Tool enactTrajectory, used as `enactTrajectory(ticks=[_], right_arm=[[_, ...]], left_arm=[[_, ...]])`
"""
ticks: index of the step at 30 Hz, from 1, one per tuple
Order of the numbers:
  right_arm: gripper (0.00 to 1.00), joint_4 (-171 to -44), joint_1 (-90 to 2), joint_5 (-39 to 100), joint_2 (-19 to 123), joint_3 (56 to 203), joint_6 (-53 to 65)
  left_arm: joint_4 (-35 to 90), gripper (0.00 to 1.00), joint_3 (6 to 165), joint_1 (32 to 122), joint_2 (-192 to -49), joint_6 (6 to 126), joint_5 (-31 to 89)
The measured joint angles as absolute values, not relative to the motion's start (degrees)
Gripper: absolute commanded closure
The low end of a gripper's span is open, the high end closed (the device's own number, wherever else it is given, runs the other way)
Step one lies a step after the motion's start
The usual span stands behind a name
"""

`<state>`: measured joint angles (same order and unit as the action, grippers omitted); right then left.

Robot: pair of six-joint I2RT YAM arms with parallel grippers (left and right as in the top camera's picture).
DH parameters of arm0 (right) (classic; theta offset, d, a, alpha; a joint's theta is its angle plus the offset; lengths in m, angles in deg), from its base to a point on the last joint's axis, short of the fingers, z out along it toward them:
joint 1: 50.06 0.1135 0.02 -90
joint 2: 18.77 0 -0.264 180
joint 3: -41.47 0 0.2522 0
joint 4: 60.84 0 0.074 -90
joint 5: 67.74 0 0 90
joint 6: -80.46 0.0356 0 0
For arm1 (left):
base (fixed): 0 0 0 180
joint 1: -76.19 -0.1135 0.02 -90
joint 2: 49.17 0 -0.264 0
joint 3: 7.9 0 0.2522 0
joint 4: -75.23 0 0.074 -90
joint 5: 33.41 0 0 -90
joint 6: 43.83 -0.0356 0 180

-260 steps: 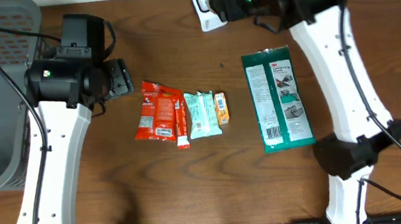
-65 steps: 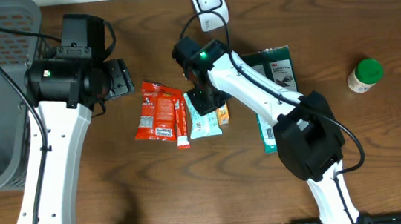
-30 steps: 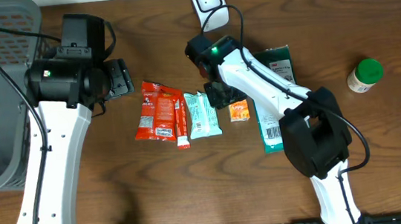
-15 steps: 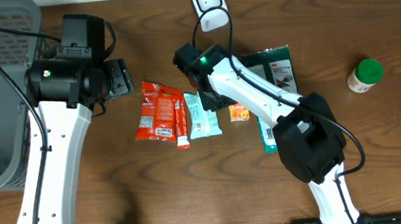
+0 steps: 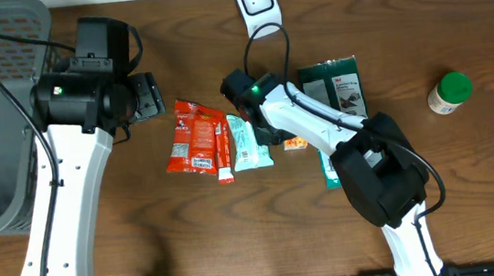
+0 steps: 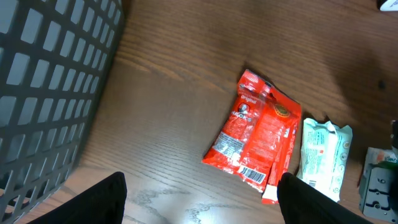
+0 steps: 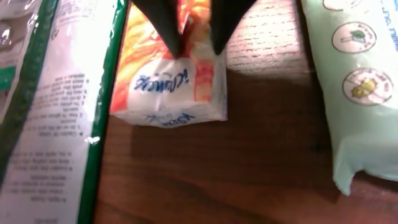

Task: Scan the item barcode
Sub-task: 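Lift the tissue box and carry it toward the scanner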

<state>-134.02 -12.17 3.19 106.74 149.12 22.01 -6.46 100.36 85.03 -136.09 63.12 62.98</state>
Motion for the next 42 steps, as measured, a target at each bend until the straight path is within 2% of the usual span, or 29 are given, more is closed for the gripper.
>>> enactTrajectory(ticks=[7, 17, 22, 34, 38, 42], right_arm=[[0.99, -136.8, -12.7, 4.7, 105.3, 150.5, 20.0], [0.99, -135.6, -21.7, 28.1, 93.7, 153.1, 10.8], [0.99, -137.4, -27.1, 37.2, 93.0, 156.3, 9.3], [0.99, -137.3, -33.6, 51.0, 95.2, 184.7, 13.1], [0.99, -133.7, -33.7, 55.7, 99.5, 194.1, 16.9], [0.99, -124.4, -34.1, 61.4, 104.6, 197.7, 22.9]], left_arm=[[-6.5, 0.22, 100.4, 85.0, -136.1, 63.1, 63.0], [-6.5, 0.22, 100.4, 85.0, -136.1, 63.1, 63.0], [-6.4, 0.22, 100.3, 85.0, -136.1, 63.1, 63.0], [-6.4, 0.22, 100.3, 85.0, -136.1, 63.1, 63.0], [-6.4, 0.22, 100.3, 85.0, -136.1, 63.1, 63.0], [-6.5, 0.22, 100.3, 85.0, -136.1, 63.1, 63.0]])
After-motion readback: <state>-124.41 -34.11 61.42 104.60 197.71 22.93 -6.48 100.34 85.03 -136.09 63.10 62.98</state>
